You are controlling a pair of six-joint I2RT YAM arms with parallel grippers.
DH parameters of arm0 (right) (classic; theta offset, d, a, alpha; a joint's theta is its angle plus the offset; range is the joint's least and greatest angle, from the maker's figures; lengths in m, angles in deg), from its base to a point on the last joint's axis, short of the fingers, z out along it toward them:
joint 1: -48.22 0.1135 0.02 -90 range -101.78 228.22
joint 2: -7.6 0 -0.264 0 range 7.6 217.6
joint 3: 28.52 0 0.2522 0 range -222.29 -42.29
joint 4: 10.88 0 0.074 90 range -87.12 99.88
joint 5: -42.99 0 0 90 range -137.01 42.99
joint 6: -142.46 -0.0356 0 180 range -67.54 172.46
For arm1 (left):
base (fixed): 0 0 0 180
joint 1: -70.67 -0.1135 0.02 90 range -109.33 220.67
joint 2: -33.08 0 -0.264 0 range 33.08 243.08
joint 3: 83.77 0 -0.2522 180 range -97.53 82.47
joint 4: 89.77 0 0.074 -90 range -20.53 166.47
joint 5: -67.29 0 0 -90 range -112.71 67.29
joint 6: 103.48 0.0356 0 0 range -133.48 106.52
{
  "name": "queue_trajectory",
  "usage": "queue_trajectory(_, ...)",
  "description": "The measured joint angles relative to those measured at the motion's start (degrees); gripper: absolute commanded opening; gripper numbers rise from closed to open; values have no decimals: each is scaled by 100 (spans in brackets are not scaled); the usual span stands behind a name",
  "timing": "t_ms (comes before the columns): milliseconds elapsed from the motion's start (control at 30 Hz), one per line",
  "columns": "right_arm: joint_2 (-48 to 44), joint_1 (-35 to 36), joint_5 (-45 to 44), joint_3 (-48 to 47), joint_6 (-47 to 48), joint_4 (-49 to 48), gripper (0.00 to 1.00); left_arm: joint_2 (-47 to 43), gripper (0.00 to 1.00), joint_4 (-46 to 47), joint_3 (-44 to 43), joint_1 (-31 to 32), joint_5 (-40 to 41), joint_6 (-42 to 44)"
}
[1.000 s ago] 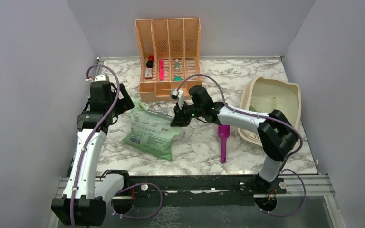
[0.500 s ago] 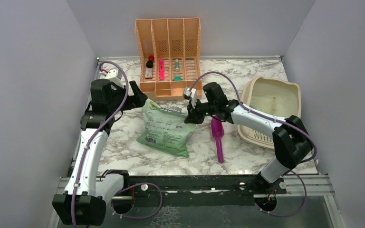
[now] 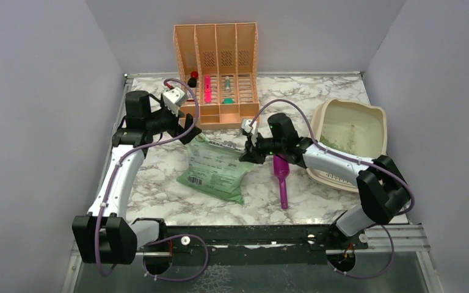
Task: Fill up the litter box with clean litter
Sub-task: Move the cat litter bag to the center of the board, then remove the clamp from the cat litter bag.
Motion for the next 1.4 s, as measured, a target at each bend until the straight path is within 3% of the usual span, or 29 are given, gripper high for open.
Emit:
queue_trajectory(233, -278, -4, 22, 466, -9, -492, 1, 483, 97, -387, -382, -2, -629, 1759)
queue_trajectory(400, -278, -4, 35, 487, -63, -570, 1, 933, 96, -791, -732, 90, -732, 2524)
queue_trajectory(667, -278, -11, 59, 544, -122, -702, 1, 1589, 98, -1705, -1128, 914, -448, 3456)
queue_trajectory(1033, -278, -33, 37, 584, -157, -680, 1, 2715, 95, -2870, -2341, 1464, 260, 4140)
queue_trajectory(1400, -293, -9, 46, 586, 0, -691, 1, 2264, 95, -3473, -2135, 1211, 844, 4371)
